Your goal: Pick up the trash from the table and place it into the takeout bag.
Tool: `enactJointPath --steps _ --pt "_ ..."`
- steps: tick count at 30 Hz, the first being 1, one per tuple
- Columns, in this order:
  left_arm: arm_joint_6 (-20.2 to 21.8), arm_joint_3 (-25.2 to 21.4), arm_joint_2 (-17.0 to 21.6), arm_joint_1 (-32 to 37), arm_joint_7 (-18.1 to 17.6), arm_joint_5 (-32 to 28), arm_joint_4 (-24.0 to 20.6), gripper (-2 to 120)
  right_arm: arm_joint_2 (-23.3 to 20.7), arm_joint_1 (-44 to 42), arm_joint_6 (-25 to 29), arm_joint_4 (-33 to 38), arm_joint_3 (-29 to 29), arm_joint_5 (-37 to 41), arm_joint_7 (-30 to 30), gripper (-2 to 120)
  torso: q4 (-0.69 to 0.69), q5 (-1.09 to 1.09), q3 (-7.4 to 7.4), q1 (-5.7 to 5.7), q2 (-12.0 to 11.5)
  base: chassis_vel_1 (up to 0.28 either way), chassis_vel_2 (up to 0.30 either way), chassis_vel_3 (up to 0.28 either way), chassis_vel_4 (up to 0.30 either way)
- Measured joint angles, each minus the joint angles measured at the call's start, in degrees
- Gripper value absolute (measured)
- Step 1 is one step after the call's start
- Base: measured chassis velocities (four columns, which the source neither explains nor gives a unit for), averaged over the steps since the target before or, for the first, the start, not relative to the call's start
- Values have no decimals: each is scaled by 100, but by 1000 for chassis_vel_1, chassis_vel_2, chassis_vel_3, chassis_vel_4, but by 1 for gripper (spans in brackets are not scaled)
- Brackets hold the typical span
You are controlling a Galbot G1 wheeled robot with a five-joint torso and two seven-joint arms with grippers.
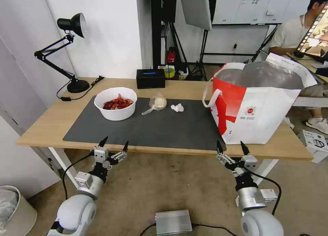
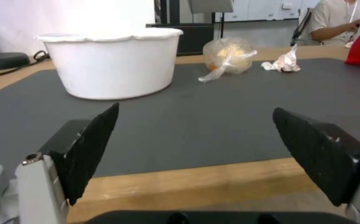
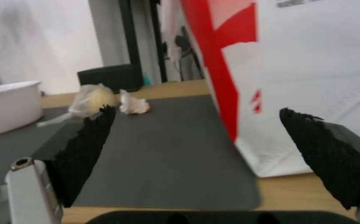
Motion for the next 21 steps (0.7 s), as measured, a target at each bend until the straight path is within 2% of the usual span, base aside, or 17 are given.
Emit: enactJointPath --steps 9,21 --pt "57 -106 -69 157 1 36 -163 100 -13 47 -154 43 -226 -141 103 99 0 1 0 0 0 0 0 0 0" --pt "61 -155 -93 210 4 28 -187 100 -21 22 -138 41 -202 -141 97 99 0 1 0 0 0 0 0 0 0"
